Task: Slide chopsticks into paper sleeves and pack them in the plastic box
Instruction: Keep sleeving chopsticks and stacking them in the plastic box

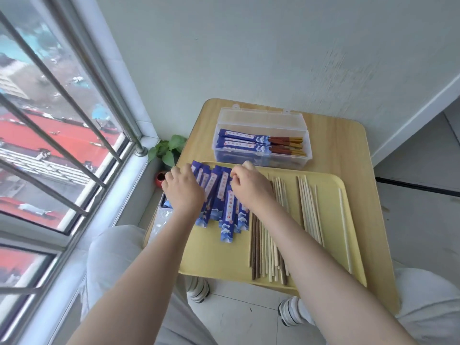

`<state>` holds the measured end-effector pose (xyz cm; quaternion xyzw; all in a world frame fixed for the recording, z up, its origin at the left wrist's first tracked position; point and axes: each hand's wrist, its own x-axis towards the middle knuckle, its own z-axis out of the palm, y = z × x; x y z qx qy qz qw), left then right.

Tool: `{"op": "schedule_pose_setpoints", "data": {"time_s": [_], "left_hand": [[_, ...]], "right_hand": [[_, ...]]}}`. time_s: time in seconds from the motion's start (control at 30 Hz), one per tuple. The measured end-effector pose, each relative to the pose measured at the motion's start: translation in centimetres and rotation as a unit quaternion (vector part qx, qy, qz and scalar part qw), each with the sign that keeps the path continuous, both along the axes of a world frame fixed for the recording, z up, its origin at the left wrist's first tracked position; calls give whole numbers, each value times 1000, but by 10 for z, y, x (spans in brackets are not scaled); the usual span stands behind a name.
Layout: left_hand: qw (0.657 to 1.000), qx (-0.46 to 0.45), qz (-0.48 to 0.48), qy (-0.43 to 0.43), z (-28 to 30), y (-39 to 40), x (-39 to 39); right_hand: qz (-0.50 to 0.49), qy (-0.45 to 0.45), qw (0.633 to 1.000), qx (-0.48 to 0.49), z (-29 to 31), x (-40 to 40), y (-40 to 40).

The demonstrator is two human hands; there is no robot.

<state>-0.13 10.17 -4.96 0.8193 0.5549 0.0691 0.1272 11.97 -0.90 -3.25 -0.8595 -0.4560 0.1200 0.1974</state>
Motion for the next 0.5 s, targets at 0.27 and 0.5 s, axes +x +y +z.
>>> {"op": "schedule_pose_setpoints", "data": {"time_s": [0.27,0.5], "left_hand": [[999,-38,6,-20,-10,10,-23],[987,-82,28,-138,-4,10,-26]], "right_hand": [[135,-15,979,-155,-27,-39,2],[115,-1,988,-103,-28,-38,-1]]}}
